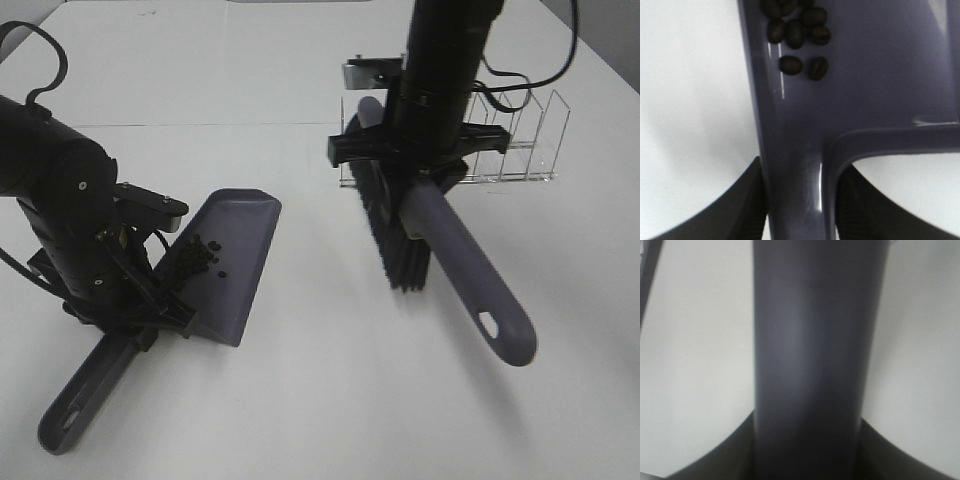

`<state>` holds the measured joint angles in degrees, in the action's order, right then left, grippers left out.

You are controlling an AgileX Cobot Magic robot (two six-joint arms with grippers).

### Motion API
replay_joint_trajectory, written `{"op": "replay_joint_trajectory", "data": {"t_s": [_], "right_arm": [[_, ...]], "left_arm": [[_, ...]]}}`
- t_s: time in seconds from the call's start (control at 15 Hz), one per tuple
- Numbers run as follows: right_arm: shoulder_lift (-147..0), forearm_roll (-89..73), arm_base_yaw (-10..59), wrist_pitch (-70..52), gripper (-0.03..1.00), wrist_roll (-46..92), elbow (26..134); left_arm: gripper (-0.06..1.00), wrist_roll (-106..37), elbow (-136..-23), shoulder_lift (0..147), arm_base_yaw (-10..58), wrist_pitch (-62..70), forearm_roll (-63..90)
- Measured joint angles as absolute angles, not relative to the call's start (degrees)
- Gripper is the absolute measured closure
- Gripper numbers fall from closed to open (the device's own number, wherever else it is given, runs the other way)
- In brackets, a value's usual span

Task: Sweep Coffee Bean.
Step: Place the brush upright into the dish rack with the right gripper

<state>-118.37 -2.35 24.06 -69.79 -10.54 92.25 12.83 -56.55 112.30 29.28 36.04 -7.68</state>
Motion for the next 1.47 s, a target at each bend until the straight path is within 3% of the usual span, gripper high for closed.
{"op": "replay_joint_trajectory", "data": {"t_s": [0.07, 0.27, 0.6, 1.0, 1.47], "right_arm": [[-116.2, -2.2, 18.9, -69.9, 0.67, -8.5, 86.9], [-116.0, -2.2, 11.8, -70.0, 0.67, -6.2, 83.1], [-116.2, -2.2, 4.9, -69.7, 0.67, -3.8, 83.1], [-120.9, -3.7, 3.9, -65.0, 0.67, 0.0, 84.8], [-129.1, -3.7, 3.9, -69.0, 0.67, 1.1, 96.8]], "left_arm": [[0.60, 12.7, -56.6, 112.3, 29.3, 36.0, -7.7], [0.60, 12.7, -56.6, 112.3, 29.3, 35.9, -6.6], [0.60, 12.7, -56.6, 112.3, 29.3, 35.8, -4.9], [0.60, 13.1, -56.6, 112.4, 29.3, 36.3, -3.4], [0.60, 13.1, -56.6, 112.4, 29.3, 36.5, -1.8]]}}
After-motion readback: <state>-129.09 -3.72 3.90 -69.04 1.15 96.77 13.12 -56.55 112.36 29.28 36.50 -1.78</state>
